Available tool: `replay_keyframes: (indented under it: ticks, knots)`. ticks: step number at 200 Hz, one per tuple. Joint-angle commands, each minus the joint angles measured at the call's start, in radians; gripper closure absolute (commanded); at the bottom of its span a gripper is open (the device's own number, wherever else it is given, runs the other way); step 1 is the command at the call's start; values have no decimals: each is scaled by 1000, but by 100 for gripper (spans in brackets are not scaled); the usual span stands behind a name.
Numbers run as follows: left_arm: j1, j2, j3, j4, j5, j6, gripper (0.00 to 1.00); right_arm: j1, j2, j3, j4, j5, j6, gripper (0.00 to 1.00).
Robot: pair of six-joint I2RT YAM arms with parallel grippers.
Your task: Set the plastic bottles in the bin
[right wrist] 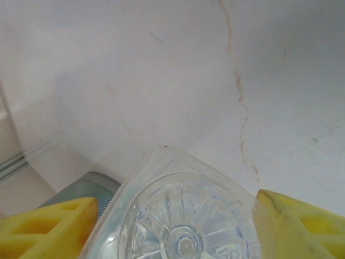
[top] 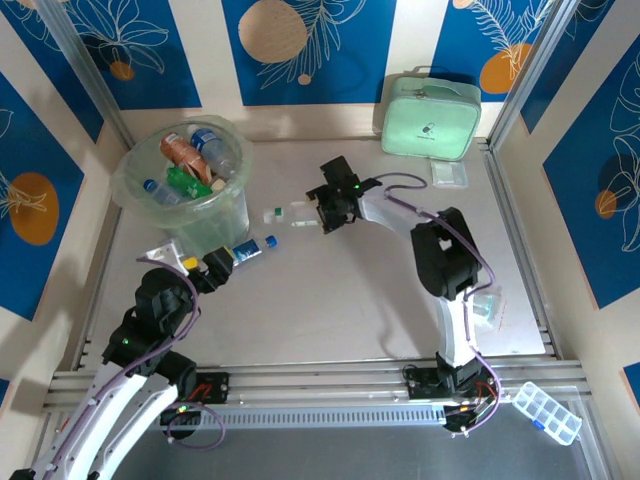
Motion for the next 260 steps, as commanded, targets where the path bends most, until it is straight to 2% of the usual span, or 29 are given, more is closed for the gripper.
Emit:
replay_keyframes:
  ticks: [1,40,52,87,108,130,148,171,203,224,260]
  knots:
    - [-6,18,-7,11,5,29,2,-9,-125,-11,-77,62,-178,58]
    - [-6,56,-21,81,100,70,0,1,-252,-63,-190,140,-424,58]
    - [-7,85,-30,132,164,89,4,8,-292,-103,-192,155,-489,58]
    - [-35,262,-12,228,280,119,6,39,-407,-244,-138,158,-678,59]
    - [-98,377,11,274,307,154,5,60,-457,-332,-81,155,-773,59]
    - [-208,479,35,325,266,197,3,64,-496,-429,38,68,-862,59]
    - [-261,571,69,358,301,224,0,72,-513,-488,122,9,-923,59]
    - [-270,668,75,459,416,223,1,101,-509,-502,166,-34,-984,59]
    - [-271,740,99,459,410,260,1,158,-526,-526,248,-87,-1026,59]
    - [-271,749,90,494,438,274,1,172,-561,-561,304,-127,-1036,58]
    - [-271,726,77,501,416,298,1,181,-629,-605,361,-204,-1069,59]
